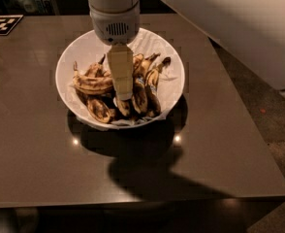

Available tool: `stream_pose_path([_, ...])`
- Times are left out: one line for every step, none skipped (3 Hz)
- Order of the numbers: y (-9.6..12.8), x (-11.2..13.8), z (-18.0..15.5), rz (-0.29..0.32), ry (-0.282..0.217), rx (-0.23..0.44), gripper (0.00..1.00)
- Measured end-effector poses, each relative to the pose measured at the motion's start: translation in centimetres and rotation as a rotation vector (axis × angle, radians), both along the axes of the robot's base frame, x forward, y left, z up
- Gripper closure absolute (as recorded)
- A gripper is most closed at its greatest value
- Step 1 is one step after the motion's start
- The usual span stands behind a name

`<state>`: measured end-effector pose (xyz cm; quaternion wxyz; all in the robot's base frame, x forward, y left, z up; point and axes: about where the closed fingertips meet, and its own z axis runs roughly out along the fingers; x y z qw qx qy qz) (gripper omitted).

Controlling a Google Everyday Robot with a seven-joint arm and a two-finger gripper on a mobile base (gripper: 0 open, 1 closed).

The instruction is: Pick banana from white bowl

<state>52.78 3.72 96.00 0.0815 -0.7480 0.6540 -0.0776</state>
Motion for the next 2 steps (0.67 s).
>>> stream_pose_path([0.9,1.0,-1.6,0.017,0.028,-0.019,0.08])
stream_pose_path([1.5,1.4,-3.9,0.029,0.084,-0.026,0.15])
